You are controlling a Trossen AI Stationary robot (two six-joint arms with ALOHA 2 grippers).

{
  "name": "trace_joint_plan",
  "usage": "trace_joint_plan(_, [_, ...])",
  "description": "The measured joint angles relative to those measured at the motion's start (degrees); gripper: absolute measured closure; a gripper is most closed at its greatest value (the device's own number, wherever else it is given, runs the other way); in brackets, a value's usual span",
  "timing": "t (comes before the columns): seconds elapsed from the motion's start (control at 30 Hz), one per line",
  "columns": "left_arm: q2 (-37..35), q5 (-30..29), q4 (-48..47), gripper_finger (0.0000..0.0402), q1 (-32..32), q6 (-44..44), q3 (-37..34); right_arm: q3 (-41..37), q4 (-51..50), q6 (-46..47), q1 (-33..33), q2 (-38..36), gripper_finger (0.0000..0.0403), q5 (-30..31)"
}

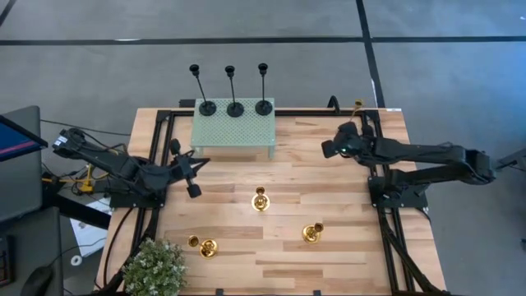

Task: Pick & Place candle stick holders
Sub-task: Put the gold candle holder on the shelf

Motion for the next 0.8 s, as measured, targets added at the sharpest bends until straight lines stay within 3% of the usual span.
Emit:
trace_joint_plan(0.17, [-0.8, 0.0, -0.1, 0.0398, 0.0, 0.2, 0.0, 0.0, -6.9, 2.0, 0.8, -5.0, 0.0403, -5.0])
trace_joint_plan(0.37, [-0.8, -0.1, -0.2, 0.0398, 0.0, 0.2, 0.0, 0.0, -20.5, 7.6, 0.7, -7.5, 0.0403, -5.5])
trace_joint_plan(0.57, [-0.8, -1.0, -1.1, 0.0397, 0.0, 0.2, 0.0, 0.0, -21.2, 7.4, 0.1, -7.6, 0.0398, -5.1])
trace_joint_plan(0.8, [-0.8, -1.0, -1.3, 0.0397, 0.0, 0.4, 0.0, 0.0, -19.1, 7.3, -3.5, -7.6, 0.0308, -2.1])
